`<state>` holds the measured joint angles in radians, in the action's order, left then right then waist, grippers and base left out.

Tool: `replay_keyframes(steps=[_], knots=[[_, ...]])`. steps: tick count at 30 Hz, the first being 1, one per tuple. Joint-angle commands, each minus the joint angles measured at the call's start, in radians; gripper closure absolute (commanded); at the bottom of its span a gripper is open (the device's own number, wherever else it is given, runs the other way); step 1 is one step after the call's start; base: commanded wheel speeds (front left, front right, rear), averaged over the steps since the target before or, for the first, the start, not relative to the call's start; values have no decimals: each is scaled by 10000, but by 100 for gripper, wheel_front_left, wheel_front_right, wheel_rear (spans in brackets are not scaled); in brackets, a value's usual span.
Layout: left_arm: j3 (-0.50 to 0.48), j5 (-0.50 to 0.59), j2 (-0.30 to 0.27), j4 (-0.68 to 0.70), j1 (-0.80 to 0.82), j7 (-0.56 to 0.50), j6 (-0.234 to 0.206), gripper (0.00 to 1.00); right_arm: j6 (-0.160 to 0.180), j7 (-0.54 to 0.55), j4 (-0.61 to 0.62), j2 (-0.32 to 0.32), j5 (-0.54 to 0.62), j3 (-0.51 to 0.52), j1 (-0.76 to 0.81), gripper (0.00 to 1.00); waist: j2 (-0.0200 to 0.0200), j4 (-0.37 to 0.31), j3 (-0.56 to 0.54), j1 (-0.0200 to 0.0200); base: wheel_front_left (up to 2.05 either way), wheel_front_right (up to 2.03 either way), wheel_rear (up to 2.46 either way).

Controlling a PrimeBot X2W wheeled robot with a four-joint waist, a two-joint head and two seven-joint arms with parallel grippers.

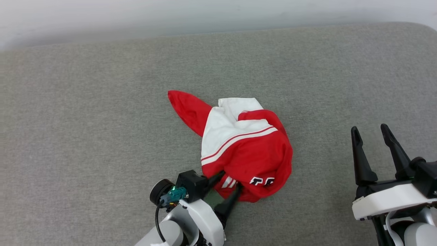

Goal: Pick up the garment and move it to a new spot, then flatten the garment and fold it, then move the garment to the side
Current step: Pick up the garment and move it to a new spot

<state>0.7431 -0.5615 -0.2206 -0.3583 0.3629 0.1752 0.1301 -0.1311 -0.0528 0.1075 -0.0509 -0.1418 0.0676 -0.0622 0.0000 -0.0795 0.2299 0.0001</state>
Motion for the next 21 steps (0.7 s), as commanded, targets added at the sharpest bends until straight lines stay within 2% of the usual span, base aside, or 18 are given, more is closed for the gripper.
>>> replay_keyframes(steps=[1, 8, 15, 21], knots=[[70, 111, -76, 57, -3, 205, 1, 0, 7, -40, -24, 11, 36, 23, -93, 0, 0, 148, -90, -1, 0, 0, 0], [-82, 600, -215, 699, -127, 767, -261, 0, 7, 130, -49, 11, 146, 143, 189, 0, 0, 571, -766, -1, 0, 0, 0], [-955, 752, -419, 1547, -573, 897, -968, 0, 7, 362, 48, 13, 148, 191, 538, 0, 0, 910, -1405, -1, 0, 0, 0], [-2232, 724, -619, 1998, -1182, 906, -1708, 0, 7, 531, 127, 11, 89, 176, 840, 0, 0, 1037, -1870, -1, 0, 0, 0]])
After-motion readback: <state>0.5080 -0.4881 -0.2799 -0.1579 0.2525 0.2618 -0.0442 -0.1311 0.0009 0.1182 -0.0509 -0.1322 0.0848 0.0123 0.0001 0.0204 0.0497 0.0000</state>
